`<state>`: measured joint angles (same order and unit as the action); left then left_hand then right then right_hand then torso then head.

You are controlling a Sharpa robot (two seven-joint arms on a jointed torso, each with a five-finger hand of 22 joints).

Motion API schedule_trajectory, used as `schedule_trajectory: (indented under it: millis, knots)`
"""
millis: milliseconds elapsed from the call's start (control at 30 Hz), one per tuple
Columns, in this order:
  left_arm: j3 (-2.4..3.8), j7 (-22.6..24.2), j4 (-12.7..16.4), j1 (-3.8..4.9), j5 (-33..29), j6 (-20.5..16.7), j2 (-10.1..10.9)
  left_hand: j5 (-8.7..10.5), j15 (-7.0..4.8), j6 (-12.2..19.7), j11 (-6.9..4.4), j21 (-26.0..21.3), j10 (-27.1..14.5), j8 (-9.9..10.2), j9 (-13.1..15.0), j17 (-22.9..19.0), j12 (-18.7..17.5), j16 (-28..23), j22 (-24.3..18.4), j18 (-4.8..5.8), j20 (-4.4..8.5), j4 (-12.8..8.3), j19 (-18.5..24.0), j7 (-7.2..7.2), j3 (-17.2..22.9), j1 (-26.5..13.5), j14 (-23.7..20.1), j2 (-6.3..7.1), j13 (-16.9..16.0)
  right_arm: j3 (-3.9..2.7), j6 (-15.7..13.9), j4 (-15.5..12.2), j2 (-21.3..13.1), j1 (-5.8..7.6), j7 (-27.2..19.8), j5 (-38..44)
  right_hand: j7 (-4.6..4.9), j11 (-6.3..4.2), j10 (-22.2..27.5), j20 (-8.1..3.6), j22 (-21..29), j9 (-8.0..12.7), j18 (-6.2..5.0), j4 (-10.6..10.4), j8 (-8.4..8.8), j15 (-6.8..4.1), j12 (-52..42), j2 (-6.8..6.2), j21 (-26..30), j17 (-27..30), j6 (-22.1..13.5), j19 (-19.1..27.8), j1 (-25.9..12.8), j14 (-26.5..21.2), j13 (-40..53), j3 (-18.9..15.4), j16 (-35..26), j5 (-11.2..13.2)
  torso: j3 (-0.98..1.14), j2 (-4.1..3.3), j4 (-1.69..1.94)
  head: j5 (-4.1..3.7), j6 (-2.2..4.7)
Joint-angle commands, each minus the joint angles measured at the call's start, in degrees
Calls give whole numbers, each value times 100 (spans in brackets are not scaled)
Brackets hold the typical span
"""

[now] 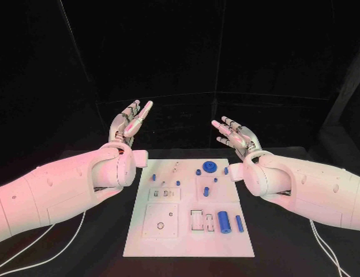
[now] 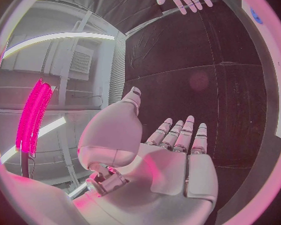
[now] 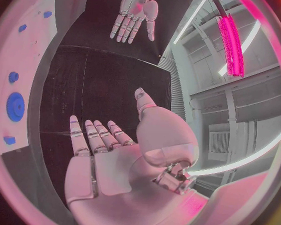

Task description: Assemble the parts on the task board

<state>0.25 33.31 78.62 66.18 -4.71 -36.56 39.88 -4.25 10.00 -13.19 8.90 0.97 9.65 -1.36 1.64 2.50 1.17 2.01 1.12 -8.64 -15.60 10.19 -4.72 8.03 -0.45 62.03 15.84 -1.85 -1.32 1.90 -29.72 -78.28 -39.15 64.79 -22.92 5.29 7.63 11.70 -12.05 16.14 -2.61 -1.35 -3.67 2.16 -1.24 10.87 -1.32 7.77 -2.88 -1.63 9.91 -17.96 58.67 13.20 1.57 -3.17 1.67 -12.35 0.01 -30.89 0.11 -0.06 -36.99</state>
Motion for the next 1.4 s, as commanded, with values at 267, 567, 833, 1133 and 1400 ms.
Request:
schedule_trajectory:
  millis: [267,567,833,1133,1400]
  knots:
    - [0,252,13,-4,-59,496,189,-30,163,-456,286,147,551,-89,48,143,82,291,75,-65,-125,41,-224,523,-13,329,795,-102,-57,40,794,579,-4,135,102,1920,655,-4,-3913,15,-363,-310,-685,967,-633,-102,-778,91,-977,-224,3392,-2599,1501,3965,227,254,819,-61,-5,-80,-12,-28,4]
    - [-4,280,182,-18,-51,635,316,-21,80,-2928,394,1505,3754,-600,271,476,848,1221,725,-113,-104,-220,-3099,728,-32,700,3347,-201,-297,34,759,598,-99,181,241,3089,461,-259,-4802,-318,-408,-249,-694,1436,-595,-455,-653,43,-1341,-219,4378,-3443,1642,5110,197,463,869,-62,-14,-202,14,-58,6]
    - [-6,166,603,-25,244,987,611,-13,-259,-3911,112,1915,4732,-770,240,657,1004,1394,825,-205,135,-454,-4162,511,31,920,4529,-254,-262,32,865,657,-90,437,644,4321,305,-501,-5541,-690,-615,-254,-694,1449,-533,-777,-551,-137,-1885,-327,4837,-4194,1746,6064,220,682,995,-68,-60,-450,44,-123,65]
    - [-5,70,1067,-27,569,1269,865,-10,-368,-4098,35,2002,5052,-654,210,842,872,1291,816,-197,254,-513,-4539,457,-45,955,4908,-279,-259,30,1161,615,-46,691,1638,6152,156,-708,-5975,-1061,-1073,-247,-687,1431,-421,-1107,-461,-370,-2788,-701,5041,-4974,1653,7252,233,702,1562,-249,-113,-684,118,-169,85]
    - [-5,26,1300,-32,457,1262,933,-9,-309,-4126,66,1878,5061,-547,208,864,706,997,728,-179,217,-587,-4460,477,-88,989,4757,-282,-247,27,1664,466,65,763,2362,7677,134,-738,-5967,-1196,-1458,-236,-667,1431,-264,-1154,-237,-498,-3464,-1408,5128,-5146,1590,7339,207,842,2565,-239,-111,-824,176,-177,70]
